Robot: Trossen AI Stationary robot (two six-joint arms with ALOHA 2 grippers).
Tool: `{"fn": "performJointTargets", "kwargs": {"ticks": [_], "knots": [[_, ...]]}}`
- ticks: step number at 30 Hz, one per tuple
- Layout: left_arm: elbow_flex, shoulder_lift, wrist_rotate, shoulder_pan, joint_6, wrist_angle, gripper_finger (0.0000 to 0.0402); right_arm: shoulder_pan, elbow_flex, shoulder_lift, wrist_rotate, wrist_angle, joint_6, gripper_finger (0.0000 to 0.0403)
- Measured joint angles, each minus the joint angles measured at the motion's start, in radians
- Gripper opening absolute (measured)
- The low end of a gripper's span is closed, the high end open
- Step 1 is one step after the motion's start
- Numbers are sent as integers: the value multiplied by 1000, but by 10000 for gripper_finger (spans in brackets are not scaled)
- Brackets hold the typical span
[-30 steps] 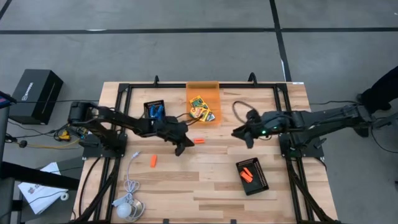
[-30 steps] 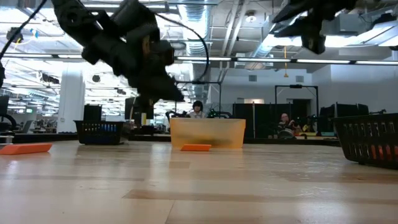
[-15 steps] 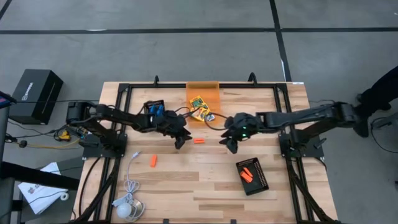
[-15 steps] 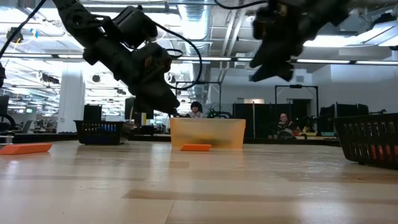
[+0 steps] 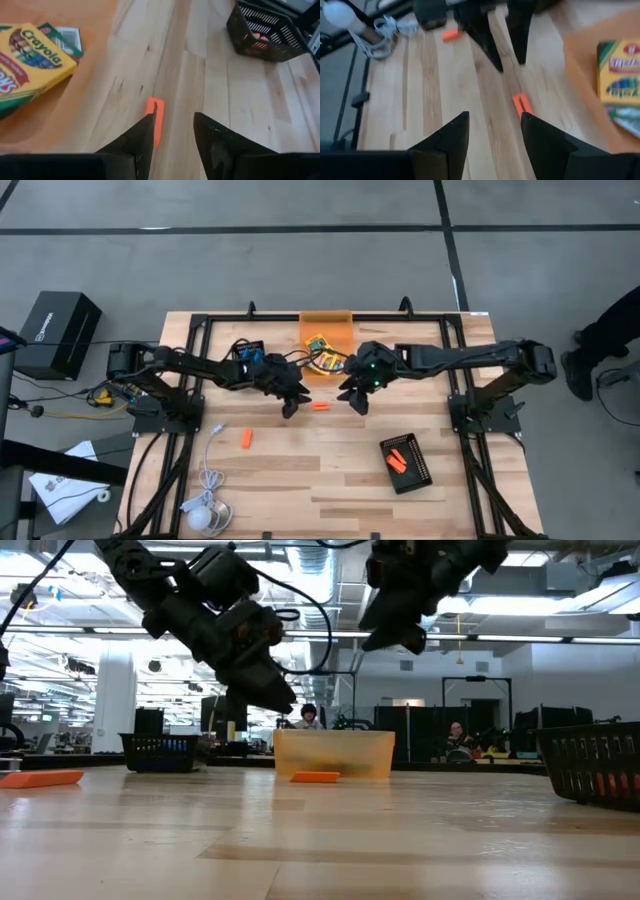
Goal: Pick & Place School Supplies
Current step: Put the orange eraser into the bottom black bin
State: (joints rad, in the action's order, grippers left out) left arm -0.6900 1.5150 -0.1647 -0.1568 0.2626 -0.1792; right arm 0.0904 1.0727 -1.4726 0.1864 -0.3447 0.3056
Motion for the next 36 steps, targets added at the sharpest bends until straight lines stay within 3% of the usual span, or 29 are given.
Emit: {"fn": "performJointTargets", "kwargs": {"ticks": [3,12,22,36], "knots": [[-10,20,0,15,7,-5,118,12,22,13,0,-39,-2,163],[-98,233,55,113,20,-10,6,25,29,67,-4,-80,1,136],[-155,257,131,94,-23,-13,12,21,29,79,-4,-120,8,137],[-154,342,114,91,-19,-14,2,21,29,78,-4,-116,1,134]]}}
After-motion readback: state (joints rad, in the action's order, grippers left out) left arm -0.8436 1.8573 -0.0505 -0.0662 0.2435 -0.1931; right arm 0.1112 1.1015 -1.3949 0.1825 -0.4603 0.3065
